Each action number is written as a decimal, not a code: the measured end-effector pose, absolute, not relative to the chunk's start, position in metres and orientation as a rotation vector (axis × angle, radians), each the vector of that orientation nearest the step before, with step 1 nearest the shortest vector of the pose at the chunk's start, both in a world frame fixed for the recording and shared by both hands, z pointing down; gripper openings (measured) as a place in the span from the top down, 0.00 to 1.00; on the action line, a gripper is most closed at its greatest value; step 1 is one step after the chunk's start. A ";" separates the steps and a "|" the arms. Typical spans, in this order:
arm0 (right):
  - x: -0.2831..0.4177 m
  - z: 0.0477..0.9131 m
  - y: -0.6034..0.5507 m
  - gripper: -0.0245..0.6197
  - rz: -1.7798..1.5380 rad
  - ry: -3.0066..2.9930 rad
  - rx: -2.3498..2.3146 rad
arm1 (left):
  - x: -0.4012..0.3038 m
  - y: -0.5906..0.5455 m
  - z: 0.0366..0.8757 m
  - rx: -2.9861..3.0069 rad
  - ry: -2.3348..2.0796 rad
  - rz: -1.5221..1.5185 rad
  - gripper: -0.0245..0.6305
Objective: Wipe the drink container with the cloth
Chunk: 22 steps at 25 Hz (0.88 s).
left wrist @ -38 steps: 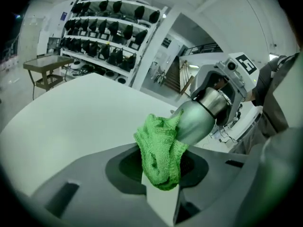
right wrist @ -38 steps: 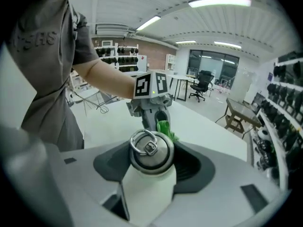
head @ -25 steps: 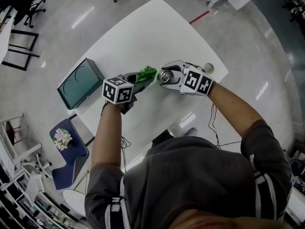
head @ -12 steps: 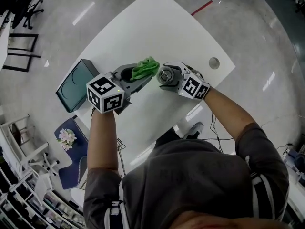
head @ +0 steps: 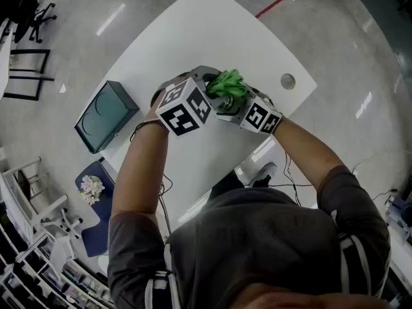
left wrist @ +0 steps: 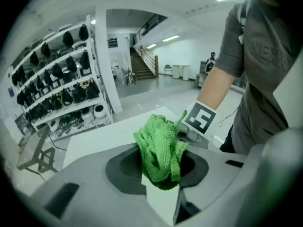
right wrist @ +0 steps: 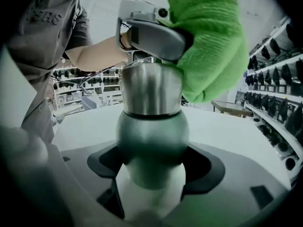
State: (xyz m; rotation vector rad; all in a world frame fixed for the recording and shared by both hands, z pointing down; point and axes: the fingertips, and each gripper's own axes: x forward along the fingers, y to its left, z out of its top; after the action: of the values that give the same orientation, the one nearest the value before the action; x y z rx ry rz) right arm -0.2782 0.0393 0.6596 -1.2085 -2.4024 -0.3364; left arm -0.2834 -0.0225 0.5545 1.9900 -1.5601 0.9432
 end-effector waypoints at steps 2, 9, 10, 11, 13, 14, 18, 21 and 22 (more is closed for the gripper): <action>-0.278 0.660 0.040 0.40 -0.333 -2.405 -1.204 | -0.287 -0.021 0.559 1.993 -1.542 0.845 0.79; -0.277 0.657 0.038 0.40 -0.368 -2.390 -1.214 | -0.296 0.016 0.560 1.962 -1.539 0.617 0.79; -0.277 0.659 0.037 0.40 -0.350 -2.386 -1.212 | -0.296 0.024 0.564 1.953 -1.528 0.626 0.79; -0.276 0.661 0.036 0.40 -0.340 -2.378 -1.210 | -0.294 0.030 0.568 1.950 -1.517 0.622 0.79; -0.275 0.662 0.036 0.40 -0.335 -2.372 -1.209 | -0.286 0.039 0.572 1.950 -1.508 0.598 0.79; -0.276 0.661 0.036 0.40 -0.330 -2.374 -1.205 | -0.282 0.042 0.574 1.945 -1.511 0.597 0.79; -0.278 0.659 0.036 0.40 -0.337 -2.376 -1.198 | -0.254 0.054 0.579 1.930 -1.488 0.607 0.79; -0.277 0.661 0.036 0.40 -0.331 -2.371 -1.192 | -0.221 0.053 0.580 1.966 -1.447 0.547 0.79; -0.276 0.661 0.036 0.40 -0.325 -2.369 -1.187 | -0.211 0.048 0.577 1.978 -1.441 0.507 0.79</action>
State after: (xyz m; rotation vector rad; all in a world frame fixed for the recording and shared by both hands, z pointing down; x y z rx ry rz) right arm -0.2758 0.0358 0.6612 -1.1869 -2.3694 -0.3255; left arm -0.2114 0.0479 0.5770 1.9775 -1.4412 0.5069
